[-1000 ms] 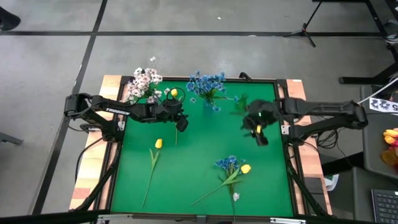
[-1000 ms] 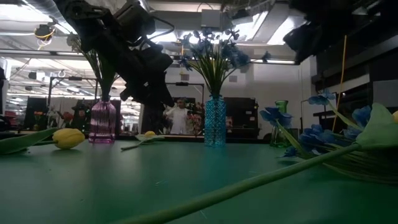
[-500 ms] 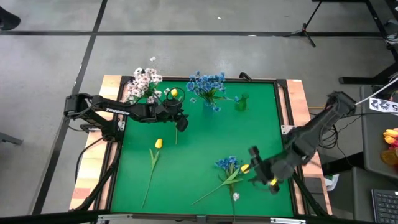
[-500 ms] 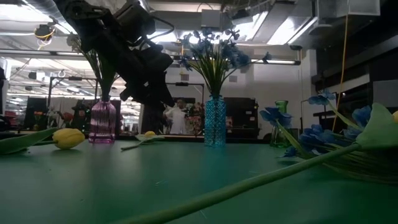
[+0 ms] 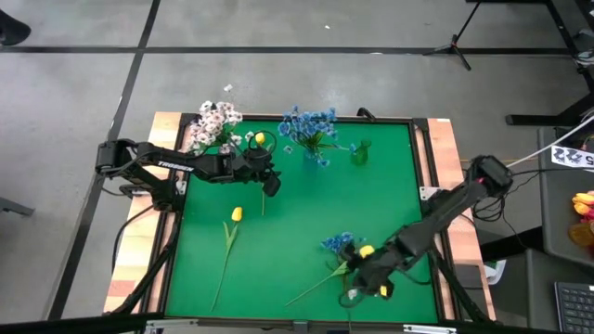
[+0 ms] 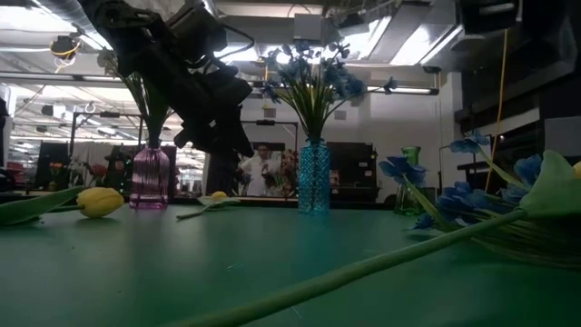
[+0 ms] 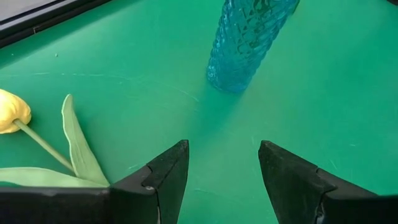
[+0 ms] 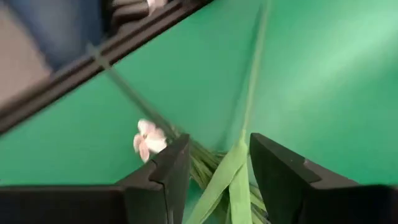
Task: Sort flowers into vase by color
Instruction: Put the blue flowers into the blue vase
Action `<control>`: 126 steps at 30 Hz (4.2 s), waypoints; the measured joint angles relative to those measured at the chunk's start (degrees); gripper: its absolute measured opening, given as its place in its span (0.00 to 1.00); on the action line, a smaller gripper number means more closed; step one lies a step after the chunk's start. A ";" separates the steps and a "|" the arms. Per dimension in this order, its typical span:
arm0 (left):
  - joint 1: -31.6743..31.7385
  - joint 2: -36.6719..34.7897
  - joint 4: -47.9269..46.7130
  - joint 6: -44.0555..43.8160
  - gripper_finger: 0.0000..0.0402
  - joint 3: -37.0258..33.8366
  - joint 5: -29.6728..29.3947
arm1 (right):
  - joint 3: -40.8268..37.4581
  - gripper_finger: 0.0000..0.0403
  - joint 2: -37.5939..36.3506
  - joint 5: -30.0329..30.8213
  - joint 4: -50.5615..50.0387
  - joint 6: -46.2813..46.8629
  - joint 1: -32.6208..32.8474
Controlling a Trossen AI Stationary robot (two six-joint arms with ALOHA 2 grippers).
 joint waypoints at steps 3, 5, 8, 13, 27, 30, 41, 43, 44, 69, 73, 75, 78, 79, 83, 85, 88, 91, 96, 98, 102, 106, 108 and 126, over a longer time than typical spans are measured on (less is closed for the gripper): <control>0.00 0.00 -0.92 1.29 0.48 0.00 0.00 | 2.66 0.41 2.70 -2.47 -1.43 -5.66 -1.30; 0.00 0.00 -1.47 1.67 0.48 0.00 0.02 | 4.27 0.41 4.57 -3.90 -1.66 -8.88 -1.99; 0.00 0.00 -2.57 2.13 0.48 0.00 0.00 | 6.47 0.41 7.11 -4.35 -2.11 -12.80 -1.91; -0.01 0.00 -2.88 3.23 0.48 -0.02 0.00 | 9.45 0.41 10.98 -6.24 -8.00 -16.86 -1.83; 0.00 0.00 -2.58 3.27 0.48 -0.02 -0.02 | 9.71 0.41 16.61 -3.67 -11.57 -26.30 -1.82; 0.00 0.00 -2.56 3.28 0.48 -0.02 -0.02 | 9.71 0.41 18.08 -3.61 -10.77 -27.74 -1.82; 0.00 0.00 -2.49 3.01 0.48 0.00 -0.02 | 9.78 0.21 19.00 0.63 -11.29 -27.39 -2.88; 0.00 0.00 -2.51 2.97 0.48 0.00 -0.02 | 9.78 0.11 19.02 2.08 -11.77 -27.00 -3.75; 0.00 0.00 -2.49 2.97 0.48 -0.01 -0.02 | 9.78 0.06 19.02 3.50 -11.95 -26.64 -4.23; 0.00 0.00 4.56 -2.12 0.48 0.00 20.69 | 29.63 0.06 18.53 46.37 -68.45 -16.49 -7.32; -0.27 0.00 9.91 -3.84 0.48 0.00 28.05 | 31.76 0.05 17.67 49.49 -69.10 -19.50 -7.06; -0.95 0.00 13.58 -4.78 0.48 0.00 30.89 | 31.92 0.03 17.86 52.54 -69.04 -19.74 -7.06; -2.64 0.00 19.18 -5.62 0.48 0.00 33.95 | 32.03 0.02 17.84 54.72 -69.14 -21.42 -7.40; -3.23 0.00 21.03 -5.79 0.48 0.00 34.78 | 32.03 0.02 17.84 54.82 -69.13 -22.30 -7.62; -5.64 0.00 30.02 -6.21 0.48 0.00 36.85 | 32.03 0.07 17.84 58.50 -69.11 -25.57 -8.66; -6.65 0.00 34.82 -6.22 0.48 0.00 37.75 | 32.03 0.08 17.85 63.23 -69.08 -29.23 -8.67; -7.70 0.00 40.88 -6.53 0.48 0.00 38.88 | 32.03 0.08 17.84 69.84 -69.08 -36.60 -9.72; -8.26 0.00 44.70 -6.74 0.48 0.00 39.06 | 32.03 0.06 17.86 75.42 -69.11 -40.94 -11.10; -8.48 0.00 45.97 -6.67 0.48 0.00 39.08 | 32.03 0.05 17.86 85.63 -68.85 -49.83 -13.09; -8.39 0.00 45.96 -6.65 0.48 0.00 39.08 | 32.03 0.05 17.85 84.60 -68.71 -49.92 -14.06; -8.03 0.00 45.95 -4.51 0.48 0.00 38.60 | 32.03 0.06 17.86 87.91 -65.41 -47.45 -15.27; -6.98 0.00 45.79 -3.65 0.48 0.00 37.90 | 32.03 0.06 17.86 88.13 -62.69 -48.64 -15.78; -6.34 0.00 45.77 -3.68 0.48 0.00 37.88 | 32.06 0.06 17.68 88.26 -63.18 -48.20 -15.72; -1.36 -5.20 45.42 2.78 0.48 0.04 41.34 | 32.24 0.06 17.45 88.28 -50.26 -59.63 -15.63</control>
